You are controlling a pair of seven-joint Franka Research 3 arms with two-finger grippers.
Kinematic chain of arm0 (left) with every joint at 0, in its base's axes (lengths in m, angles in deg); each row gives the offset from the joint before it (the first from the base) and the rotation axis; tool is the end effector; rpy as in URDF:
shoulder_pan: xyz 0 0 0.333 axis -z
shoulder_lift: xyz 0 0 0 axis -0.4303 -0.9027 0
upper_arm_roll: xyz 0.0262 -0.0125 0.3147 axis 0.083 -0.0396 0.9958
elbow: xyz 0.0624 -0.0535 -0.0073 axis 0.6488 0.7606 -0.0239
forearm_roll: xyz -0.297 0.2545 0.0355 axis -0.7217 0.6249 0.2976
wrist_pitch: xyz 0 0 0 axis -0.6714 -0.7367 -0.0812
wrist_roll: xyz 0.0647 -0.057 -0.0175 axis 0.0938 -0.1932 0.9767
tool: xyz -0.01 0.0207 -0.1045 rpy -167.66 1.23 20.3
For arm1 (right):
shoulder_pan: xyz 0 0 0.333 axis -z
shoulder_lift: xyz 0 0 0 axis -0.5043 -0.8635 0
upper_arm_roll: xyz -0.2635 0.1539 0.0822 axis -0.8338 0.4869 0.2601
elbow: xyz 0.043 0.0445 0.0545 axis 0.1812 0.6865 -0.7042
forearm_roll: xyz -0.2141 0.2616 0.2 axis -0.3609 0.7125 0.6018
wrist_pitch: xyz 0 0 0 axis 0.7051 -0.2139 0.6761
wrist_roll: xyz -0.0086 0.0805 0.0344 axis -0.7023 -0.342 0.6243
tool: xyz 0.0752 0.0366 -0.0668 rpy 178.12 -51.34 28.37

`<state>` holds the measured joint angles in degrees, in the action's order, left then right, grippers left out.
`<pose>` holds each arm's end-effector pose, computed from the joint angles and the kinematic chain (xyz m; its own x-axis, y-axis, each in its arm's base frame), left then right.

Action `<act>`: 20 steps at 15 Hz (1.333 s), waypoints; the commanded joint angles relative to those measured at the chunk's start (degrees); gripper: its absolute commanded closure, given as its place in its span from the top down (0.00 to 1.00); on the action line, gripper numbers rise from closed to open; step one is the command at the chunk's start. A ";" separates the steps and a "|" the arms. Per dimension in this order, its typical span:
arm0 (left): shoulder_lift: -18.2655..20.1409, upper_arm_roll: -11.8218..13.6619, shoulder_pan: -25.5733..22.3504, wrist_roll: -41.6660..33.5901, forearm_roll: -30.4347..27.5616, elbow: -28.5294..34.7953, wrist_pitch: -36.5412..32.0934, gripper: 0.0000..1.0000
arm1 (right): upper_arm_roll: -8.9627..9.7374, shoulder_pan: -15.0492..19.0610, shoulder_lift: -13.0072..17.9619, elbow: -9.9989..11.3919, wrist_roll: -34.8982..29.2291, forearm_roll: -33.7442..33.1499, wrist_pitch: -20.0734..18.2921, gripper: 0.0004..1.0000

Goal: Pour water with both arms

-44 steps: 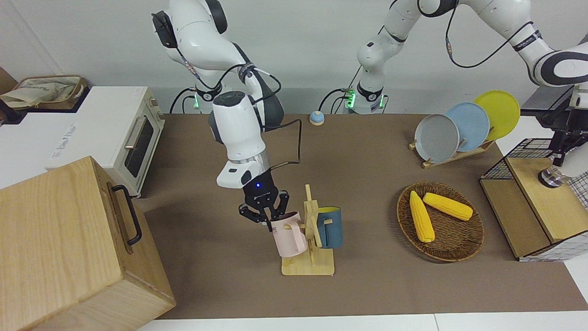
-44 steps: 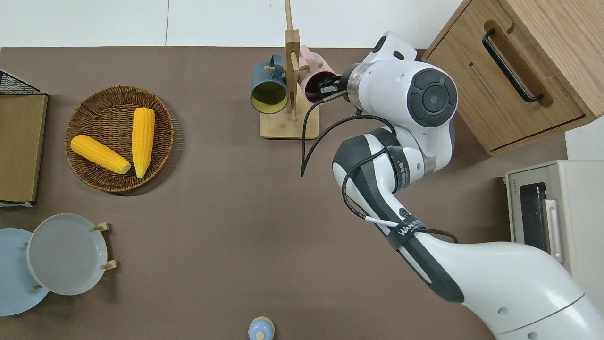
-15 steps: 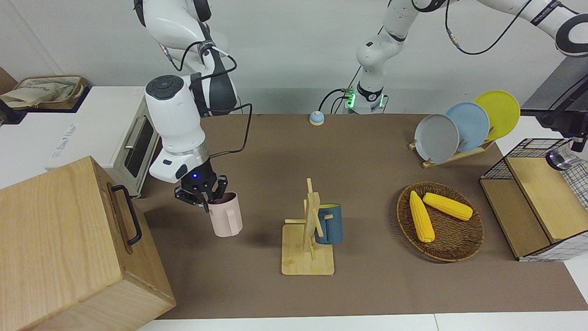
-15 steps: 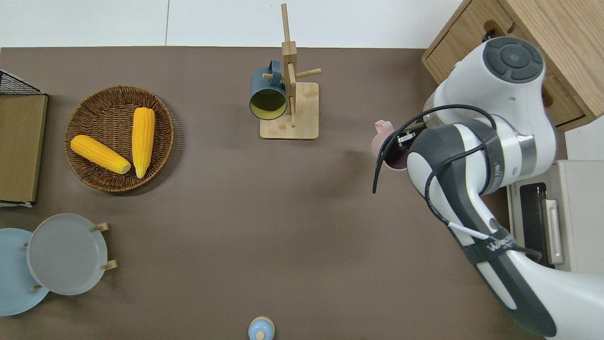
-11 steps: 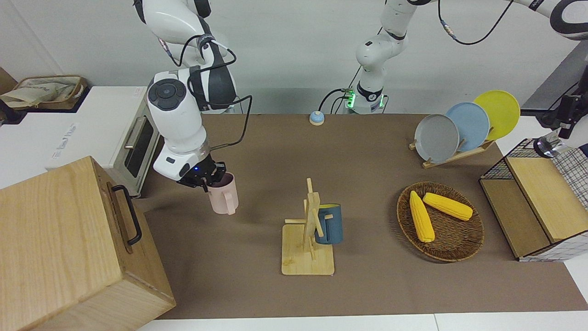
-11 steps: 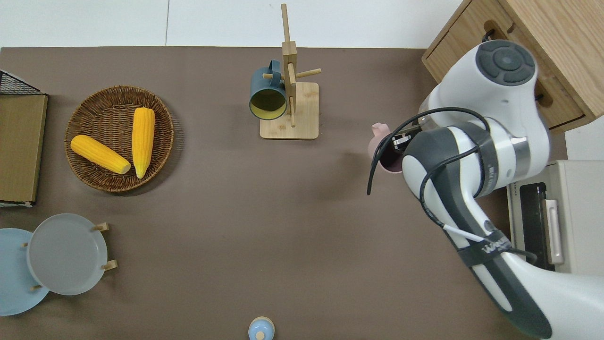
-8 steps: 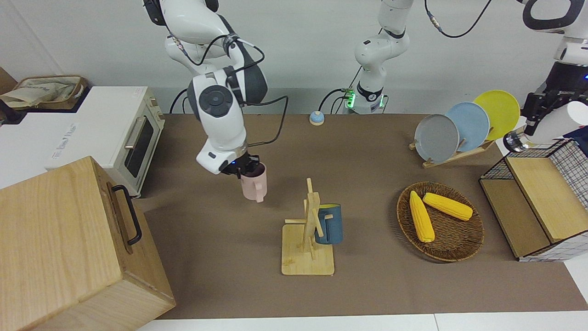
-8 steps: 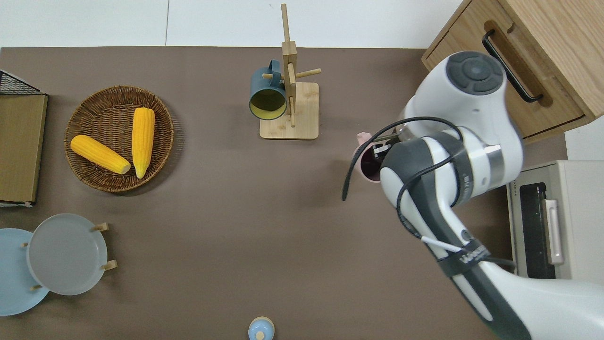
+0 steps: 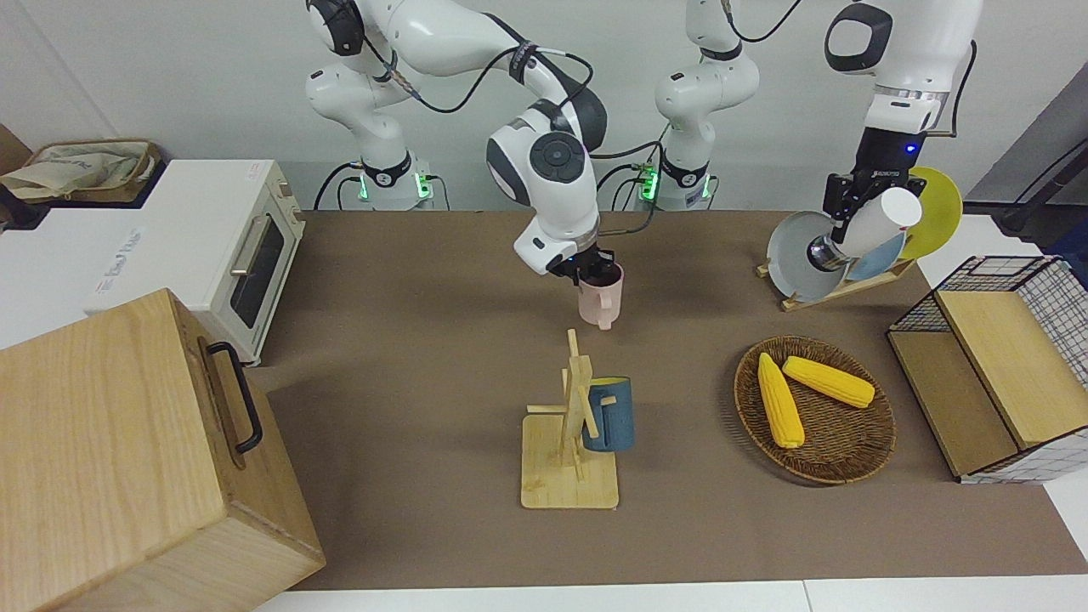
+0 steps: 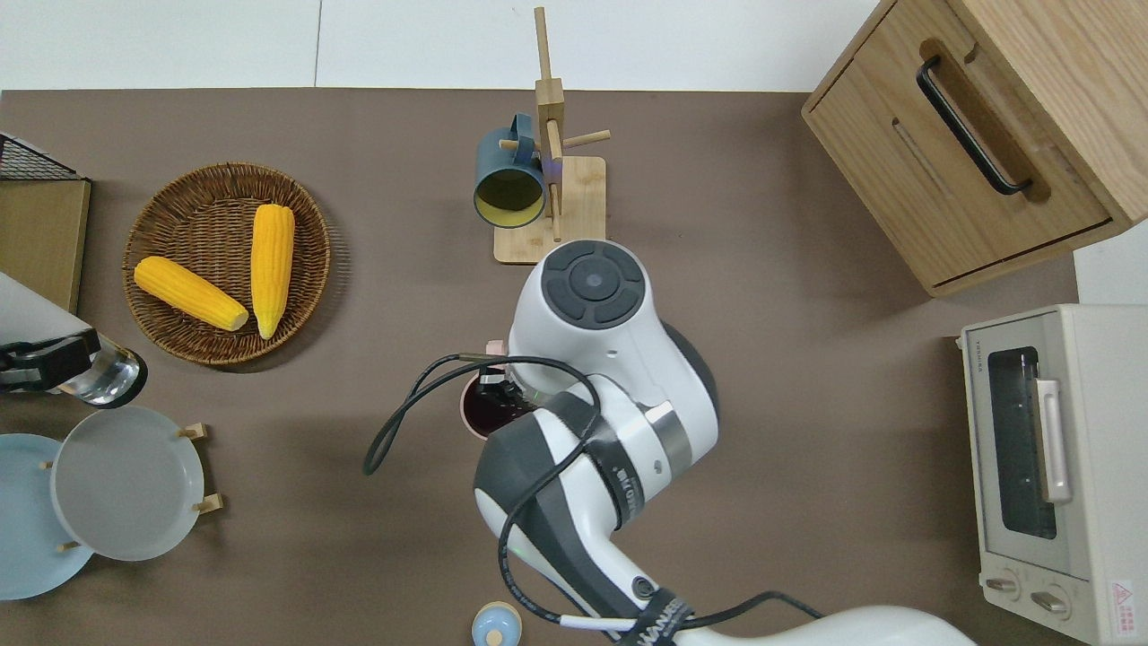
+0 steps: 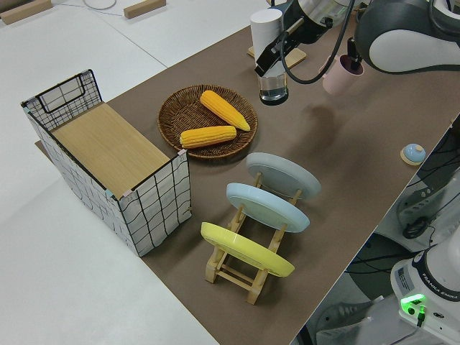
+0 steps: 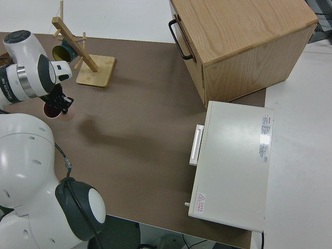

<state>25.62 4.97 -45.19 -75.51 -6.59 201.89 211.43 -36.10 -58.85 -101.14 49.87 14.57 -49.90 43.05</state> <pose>0.4811 0.0644 0.5813 0.9097 0.0418 0.4132 0.0174 -0.9979 0.0625 0.5332 0.4281 0.4054 0.9688 -0.1445 -0.2015 -0.1763 -0.9728 -0.1502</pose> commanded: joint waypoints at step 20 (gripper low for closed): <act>2.86 -2.24 2.74 6.17 0.16 4.30 0.84 0.01 | -0.18 -4.31 -11.58 -9.94 -6.50 1.18 12.51 0.99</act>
<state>26.75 2.98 -42.97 -70.84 -6.61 205.79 211.42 -36.21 -63.06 -112.00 41.23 8.64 -49.42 55.23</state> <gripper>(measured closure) 0.366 0.493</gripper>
